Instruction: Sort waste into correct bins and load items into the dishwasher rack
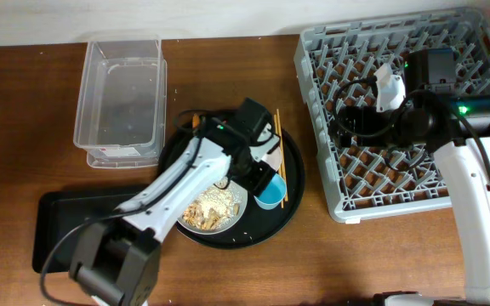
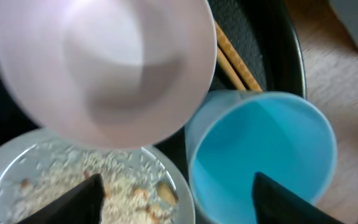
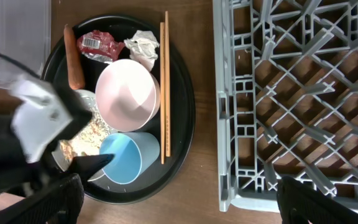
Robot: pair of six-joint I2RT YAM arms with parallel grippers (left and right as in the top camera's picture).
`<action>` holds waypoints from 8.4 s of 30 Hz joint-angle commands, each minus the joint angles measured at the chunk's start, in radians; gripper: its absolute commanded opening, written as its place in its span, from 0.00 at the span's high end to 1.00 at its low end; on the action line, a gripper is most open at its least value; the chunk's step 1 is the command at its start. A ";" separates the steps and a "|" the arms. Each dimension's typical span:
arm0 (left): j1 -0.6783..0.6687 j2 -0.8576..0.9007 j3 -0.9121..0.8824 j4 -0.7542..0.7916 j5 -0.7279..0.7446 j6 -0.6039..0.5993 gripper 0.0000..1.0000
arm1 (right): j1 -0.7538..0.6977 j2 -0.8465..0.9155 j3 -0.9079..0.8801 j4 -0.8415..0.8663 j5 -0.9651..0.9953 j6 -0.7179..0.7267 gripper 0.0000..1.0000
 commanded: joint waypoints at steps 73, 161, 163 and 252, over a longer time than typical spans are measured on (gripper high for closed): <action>0.435 0.047 0.388 -0.103 1.278 -0.031 0.19 | -0.587 0.217 0.017 -0.224 0.201 0.052 0.48; 0.539 -0.399 0.429 -0.403 -0.138 -0.217 0.01 | -0.025 0.586 0.163 0.466 1.391 0.102 0.96; 0.539 -0.399 0.429 -0.403 -0.138 -0.217 0.01 | -0.002 0.626 0.163 0.462 1.387 0.095 0.96; 0.539 -0.399 0.429 -0.403 -0.138 -0.217 0.01 | 0.475 0.764 0.174 0.241 0.394 0.288 0.53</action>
